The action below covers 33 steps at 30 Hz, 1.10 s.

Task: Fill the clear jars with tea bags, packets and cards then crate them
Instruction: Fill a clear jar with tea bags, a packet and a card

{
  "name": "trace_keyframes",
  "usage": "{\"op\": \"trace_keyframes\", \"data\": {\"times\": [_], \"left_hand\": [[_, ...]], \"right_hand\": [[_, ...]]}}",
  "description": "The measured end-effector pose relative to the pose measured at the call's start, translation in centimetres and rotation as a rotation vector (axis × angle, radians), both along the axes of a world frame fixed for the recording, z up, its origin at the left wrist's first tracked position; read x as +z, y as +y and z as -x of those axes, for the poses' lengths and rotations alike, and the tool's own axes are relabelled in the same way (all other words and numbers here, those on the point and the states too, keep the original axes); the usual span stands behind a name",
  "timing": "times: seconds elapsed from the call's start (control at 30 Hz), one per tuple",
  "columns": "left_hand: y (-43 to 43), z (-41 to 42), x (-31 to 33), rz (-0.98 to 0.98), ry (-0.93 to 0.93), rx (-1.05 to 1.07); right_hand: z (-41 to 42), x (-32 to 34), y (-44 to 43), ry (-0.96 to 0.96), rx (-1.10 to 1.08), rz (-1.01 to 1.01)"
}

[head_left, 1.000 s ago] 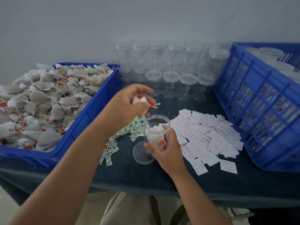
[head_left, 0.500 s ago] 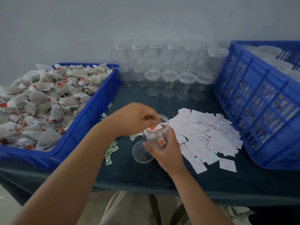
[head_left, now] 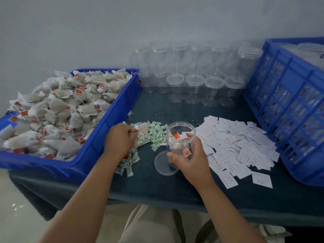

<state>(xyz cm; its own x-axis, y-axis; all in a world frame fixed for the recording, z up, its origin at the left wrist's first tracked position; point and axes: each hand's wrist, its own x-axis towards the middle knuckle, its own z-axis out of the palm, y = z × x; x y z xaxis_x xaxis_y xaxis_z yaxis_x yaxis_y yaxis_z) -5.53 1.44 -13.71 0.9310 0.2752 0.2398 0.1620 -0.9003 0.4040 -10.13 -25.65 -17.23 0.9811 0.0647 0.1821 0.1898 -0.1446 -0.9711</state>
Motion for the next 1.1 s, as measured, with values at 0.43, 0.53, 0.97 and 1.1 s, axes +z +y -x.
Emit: {"op": "trace_keyframes", "data": {"times": [0.43,0.53,0.97,1.1], "left_hand": [[-3.0,1.7,6.4,0.842,-0.195,-0.121],[-4.4,2.3,8.6,0.826,-0.241,-0.205],[-10.4,1.4,10.2,0.035,0.212,-0.717],[-8.3,0.6,9.7,0.305,-0.06,-0.533]], "right_hand": [[0.2,0.2,0.1,0.008,-0.006,0.0],[0.1,0.0,0.1,0.017,-0.001,-0.002],[-0.1,-0.1,0.0,-0.026,-0.028,0.024],[-0.1,-0.1,0.0,-0.013,-0.026,0.016]]}}
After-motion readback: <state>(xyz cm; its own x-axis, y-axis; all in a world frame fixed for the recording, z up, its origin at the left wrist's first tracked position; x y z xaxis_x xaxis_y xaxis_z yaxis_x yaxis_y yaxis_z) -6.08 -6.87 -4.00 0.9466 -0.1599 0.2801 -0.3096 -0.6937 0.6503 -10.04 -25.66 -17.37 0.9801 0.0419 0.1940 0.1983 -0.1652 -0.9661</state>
